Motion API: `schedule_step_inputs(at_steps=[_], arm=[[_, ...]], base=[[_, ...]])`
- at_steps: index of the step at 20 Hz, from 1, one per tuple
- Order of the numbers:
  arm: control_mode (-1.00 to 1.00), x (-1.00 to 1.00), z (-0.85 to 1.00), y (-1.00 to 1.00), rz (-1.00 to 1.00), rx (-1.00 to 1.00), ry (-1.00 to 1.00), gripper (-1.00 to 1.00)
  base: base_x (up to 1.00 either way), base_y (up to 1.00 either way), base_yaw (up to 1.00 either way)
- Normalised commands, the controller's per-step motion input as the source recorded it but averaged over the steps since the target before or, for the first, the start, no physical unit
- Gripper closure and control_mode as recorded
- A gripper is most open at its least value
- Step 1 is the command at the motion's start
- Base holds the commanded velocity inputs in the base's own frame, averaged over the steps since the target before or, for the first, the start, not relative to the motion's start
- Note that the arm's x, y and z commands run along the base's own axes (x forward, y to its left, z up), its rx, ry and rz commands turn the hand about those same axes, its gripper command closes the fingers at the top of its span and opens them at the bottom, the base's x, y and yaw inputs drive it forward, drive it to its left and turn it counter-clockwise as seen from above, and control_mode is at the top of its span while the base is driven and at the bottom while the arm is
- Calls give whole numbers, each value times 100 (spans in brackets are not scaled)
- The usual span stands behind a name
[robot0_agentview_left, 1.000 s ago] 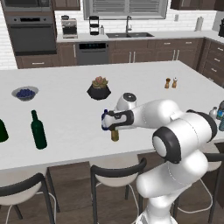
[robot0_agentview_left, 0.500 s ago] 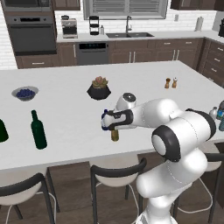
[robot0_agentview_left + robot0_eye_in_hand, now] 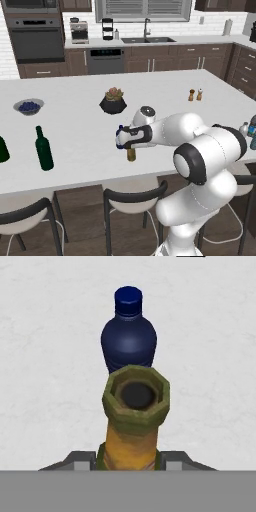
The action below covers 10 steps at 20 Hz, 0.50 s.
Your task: Move the plastic bottles in the middle to the plastics group, and the glass bottles in the middle to the glass group.
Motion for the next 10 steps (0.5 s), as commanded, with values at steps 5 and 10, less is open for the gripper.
schedule_step_inputs(at_steps=[5, 10], arm=[[-100, -18, 5, 2, 0, 0, -5, 100], [-100, -47, 29, 29, 0, 0, -9, 100]], base=[[0, 0, 0], [0, 0, 0]])
